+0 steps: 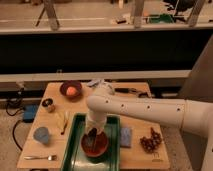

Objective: Place eraser in red bowl

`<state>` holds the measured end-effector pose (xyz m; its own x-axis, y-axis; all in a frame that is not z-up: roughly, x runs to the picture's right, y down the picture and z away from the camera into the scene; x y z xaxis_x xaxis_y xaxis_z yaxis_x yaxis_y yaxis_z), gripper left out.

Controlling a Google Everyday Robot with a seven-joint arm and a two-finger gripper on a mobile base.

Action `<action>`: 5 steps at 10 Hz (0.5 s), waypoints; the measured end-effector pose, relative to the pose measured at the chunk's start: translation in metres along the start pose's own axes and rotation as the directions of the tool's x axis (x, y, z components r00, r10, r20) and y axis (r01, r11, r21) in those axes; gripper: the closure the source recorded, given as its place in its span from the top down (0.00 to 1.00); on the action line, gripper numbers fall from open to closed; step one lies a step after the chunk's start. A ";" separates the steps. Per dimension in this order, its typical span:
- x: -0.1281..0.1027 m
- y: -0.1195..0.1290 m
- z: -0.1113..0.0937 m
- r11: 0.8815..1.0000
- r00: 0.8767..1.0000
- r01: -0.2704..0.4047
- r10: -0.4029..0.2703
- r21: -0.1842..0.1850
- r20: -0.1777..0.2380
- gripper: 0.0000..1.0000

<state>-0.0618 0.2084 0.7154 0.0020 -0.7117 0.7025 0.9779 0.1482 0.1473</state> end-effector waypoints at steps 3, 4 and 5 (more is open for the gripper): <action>-0.001 0.002 0.002 1.000 1.000 0.003 -0.003 0.006 0.005 0.42; -0.002 0.004 0.002 1.000 1.000 0.002 -0.002 0.006 0.005 0.33; -0.002 0.006 0.002 1.000 1.000 0.000 0.000 0.007 0.006 0.28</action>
<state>-0.0567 0.2124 0.7166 0.0008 -0.7079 0.7063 0.9764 0.1531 0.1524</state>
